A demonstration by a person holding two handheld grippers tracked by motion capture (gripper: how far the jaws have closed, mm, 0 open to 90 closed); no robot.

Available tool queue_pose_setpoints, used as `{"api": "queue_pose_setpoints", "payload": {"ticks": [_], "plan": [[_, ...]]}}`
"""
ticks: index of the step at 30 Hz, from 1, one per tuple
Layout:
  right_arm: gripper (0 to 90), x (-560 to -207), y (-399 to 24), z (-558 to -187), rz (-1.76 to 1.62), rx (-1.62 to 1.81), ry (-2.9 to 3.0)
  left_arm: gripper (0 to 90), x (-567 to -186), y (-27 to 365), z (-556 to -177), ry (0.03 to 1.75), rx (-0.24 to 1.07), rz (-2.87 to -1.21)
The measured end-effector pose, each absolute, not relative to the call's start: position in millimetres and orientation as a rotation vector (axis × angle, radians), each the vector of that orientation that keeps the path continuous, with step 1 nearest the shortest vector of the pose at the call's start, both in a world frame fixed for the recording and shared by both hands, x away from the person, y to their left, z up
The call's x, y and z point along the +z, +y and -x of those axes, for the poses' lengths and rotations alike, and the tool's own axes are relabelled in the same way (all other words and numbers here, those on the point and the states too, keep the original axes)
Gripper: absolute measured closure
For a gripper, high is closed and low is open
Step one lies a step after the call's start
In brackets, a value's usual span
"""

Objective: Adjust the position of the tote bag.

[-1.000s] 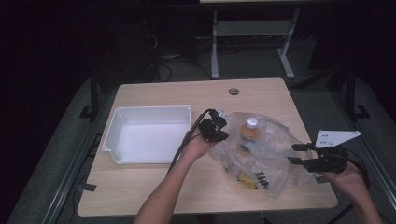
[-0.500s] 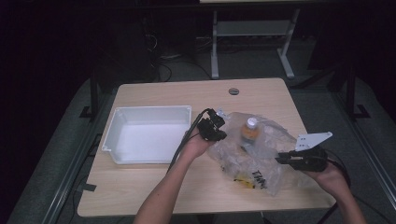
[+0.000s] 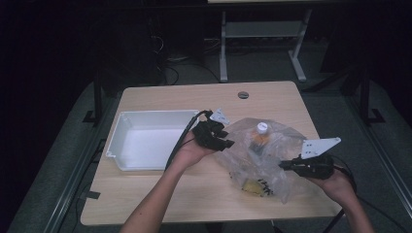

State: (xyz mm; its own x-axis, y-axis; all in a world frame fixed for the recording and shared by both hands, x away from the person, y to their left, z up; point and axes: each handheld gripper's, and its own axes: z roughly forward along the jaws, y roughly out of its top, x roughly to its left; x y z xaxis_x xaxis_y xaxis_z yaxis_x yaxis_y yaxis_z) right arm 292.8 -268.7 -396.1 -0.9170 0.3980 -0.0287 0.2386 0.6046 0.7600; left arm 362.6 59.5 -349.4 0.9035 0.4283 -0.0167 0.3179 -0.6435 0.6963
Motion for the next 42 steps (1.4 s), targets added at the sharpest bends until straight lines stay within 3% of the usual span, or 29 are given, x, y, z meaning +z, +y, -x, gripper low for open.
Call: {"api": "queue_pose_setpoints", "payload": {"ticks": [12,27,42], "plan": [[88.2,-383.6,-247.6,-290.3,-0.449,1.254,2.613,51.0,-338.3,84.3,-347.6,0.508,0.176,-2.299],[88.1,-381.0,-223.2,-292.3,-0.397,1.295,2.605,43.5,-328.6,67.6,-321.1,0.357,0.058,-2.272],[87.9,-380.8,-212.6,-293.6,-0.38,1.314,2.589,43.5,-329.0,42.5,-313.5,0.277,0.012,-2.295]]}}
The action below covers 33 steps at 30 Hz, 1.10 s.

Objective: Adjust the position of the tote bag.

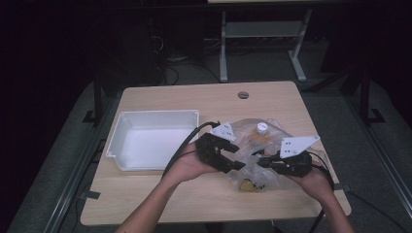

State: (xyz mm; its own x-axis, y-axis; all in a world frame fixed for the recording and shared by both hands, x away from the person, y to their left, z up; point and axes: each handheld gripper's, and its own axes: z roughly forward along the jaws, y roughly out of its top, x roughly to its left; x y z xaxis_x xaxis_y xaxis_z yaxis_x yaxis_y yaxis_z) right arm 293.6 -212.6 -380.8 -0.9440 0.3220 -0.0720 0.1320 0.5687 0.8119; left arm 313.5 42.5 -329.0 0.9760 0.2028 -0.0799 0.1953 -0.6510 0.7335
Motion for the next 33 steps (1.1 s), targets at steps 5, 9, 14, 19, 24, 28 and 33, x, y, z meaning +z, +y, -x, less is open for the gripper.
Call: {"api": "queue_pose_setpoints", "payload": {"ticks": [5,9,14,19,24,28,33], "plan": [[87.9,-380.3,-209.8,-292.5,-0.362,1.328,2.584,56.9,-335.5,32.4,-317.8,0.26,0.022,-2.343],[87.0,-380.1,-210.8,-292.2,-0.369,1.335,2.586,75.4,-339.3,30.6,-321.5,0.27,0.032,-2.347],[83.6,-380.4,-214.9,-293.4,-0.372,1.339,2.582,87.6,-342.8,29.3,-324.7,0.284,0.039,-2.358],[74.8,-375.7,-225.4,-291.8,-0.397,1.361,2.572,88.9,-345.6,31.7,-330.0,0.304,0.053,-2.352],[70.8,-368.8,-234.6,-289.1,-0.418,1.342,2.586,89.2,-347.5,34.1,-334.3,0.321,0.053,-2.352],[69.0,-363.6,-243.4,-288.3,-0.426,1.335,2.586,89.3,-348.6,36.1,-336.6,0.338,0.055,-2.351],[65.3,-356.9,-253.9,-285.8,-0.448,1.346,2.586,89.3,-347.9,38.0,-338.1,0.344,0.06,-2.347]]}}
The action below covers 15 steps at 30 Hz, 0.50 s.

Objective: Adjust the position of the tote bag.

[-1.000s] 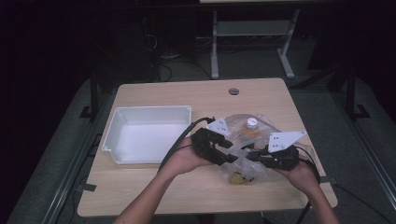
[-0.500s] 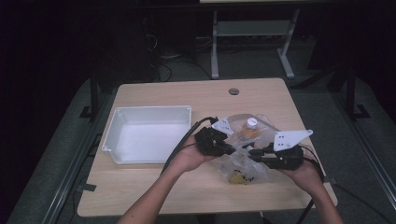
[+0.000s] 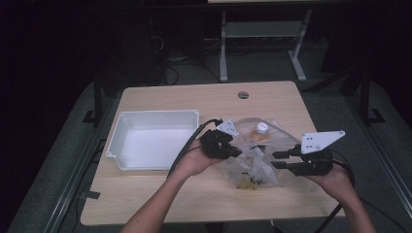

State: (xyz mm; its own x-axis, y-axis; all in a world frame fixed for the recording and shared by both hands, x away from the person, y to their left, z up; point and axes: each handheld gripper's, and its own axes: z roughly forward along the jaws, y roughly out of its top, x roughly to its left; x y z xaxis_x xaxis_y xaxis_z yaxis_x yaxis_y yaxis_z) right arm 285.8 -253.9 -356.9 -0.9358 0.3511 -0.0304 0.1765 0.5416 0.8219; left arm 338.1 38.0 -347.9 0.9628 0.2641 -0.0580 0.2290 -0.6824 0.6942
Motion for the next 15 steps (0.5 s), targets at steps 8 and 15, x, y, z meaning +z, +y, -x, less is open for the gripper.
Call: {"api": "queue_pose_setpoints", "payload": {"ticks": [8,15], "plan": [[61.1,-342.4,-274.3,-284.7,-0.484,1.351,2.572,89.4,-346.5,41.3,-340.7,0.358,0.065,-2.346],[55.6,-329.6,-290.5,-290.0,-0.521,1.317,2.55,89.4,-345.2,46.1,-343.9,0.367,0.07,-2.343]]}}
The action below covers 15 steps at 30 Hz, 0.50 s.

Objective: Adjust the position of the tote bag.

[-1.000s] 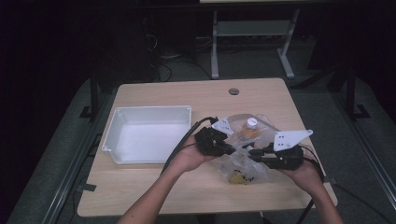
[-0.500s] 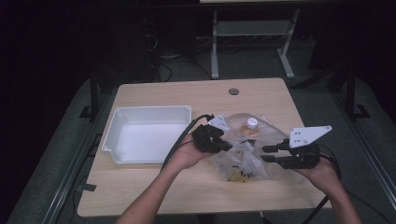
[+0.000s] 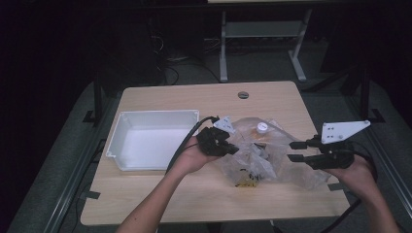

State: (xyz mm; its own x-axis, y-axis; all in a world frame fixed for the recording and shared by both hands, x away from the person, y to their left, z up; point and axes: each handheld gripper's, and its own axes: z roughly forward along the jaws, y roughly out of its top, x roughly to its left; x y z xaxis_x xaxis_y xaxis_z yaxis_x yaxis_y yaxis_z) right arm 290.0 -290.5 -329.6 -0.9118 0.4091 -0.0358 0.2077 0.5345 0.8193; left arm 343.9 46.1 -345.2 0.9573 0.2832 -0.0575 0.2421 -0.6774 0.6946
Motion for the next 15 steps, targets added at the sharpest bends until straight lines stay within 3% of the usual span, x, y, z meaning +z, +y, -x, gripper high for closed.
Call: {"api": "queue_pose_setpoints", "payload": {"ticks": [2,4,9,15], "plan": [[54.3,-327.6,-292.6,-290.8,-0.526,1.313,2.544,89.4,-345.4,46.4,-343.8,0.371,0.07,-2.341],[44.7,-322.8,-298.3,-293.9,-0.559,1.306,2.519,89.4,-345.5,46.9,-344.0,0.372,0.071,-2.346],[35.4,-318.1,-305.4,-303.3,-0.606,1.3,2.498,89.4,-344.6,48.4,-344.1,0.377,0.077,-2.348],[36.5,-325.7,-301.9,-325.8,-0.631,1.267,2.562,89.4,-344.6,50.3,-346.6,0.389,0.081,-2.348]]}}
